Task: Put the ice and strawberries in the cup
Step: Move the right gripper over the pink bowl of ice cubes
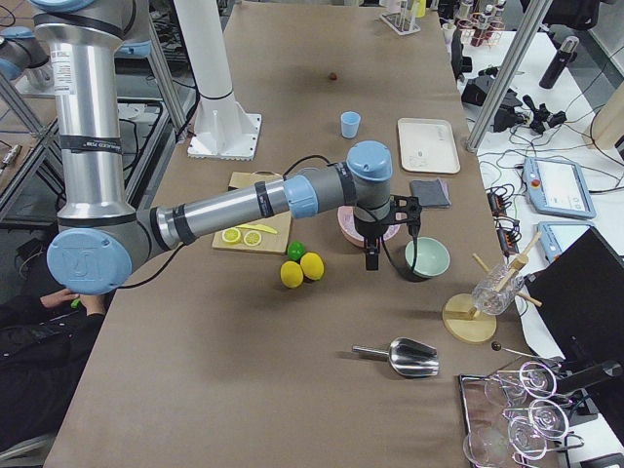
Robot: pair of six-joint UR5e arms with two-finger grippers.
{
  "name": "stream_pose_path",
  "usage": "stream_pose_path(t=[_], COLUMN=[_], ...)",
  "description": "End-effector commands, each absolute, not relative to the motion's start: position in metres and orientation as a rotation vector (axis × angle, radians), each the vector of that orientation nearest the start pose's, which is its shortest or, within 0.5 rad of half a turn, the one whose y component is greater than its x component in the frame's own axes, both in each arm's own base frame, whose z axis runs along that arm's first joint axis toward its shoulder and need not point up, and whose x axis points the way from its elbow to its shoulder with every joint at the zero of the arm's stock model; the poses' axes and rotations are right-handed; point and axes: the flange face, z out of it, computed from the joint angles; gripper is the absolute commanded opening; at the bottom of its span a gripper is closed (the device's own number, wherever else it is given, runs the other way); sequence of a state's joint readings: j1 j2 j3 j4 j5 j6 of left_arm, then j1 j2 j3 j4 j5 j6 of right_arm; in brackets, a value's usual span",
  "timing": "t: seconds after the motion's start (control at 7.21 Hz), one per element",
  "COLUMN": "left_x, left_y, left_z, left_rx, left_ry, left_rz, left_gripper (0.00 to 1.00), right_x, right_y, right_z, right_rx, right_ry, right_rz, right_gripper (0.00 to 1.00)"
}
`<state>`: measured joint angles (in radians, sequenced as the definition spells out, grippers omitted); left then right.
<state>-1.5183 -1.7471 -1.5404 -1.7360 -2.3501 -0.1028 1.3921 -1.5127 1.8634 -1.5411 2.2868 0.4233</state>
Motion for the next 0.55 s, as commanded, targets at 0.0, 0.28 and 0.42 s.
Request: stream_pose_path(t=[0.0,0.28,0.42], left_x=[-0.032,-0.032,-0.032], left_y=[-0.582,-0.584,-0.584], left_z=[0.56,0.558,0.558], left_rx=[0.235,0.239,0.239], left_ry=[0.793,0.792,0.792], left_rz=[0.076,0.077,0.077], left_gripper=[0.98,0.98,0.98], right_x=[-0.082,-0.145,-0.171], right_y=[-0.524,-0.53,-0.533], right_z=[0.45,0.42,0.403], right_rx=[0.168,0.212,0.234], right_ry=[-0.82,-0.858,-0.854], right_rz=[0.009,-0.133,-0.18], right_gripper=[0.99,0.99,0.99])
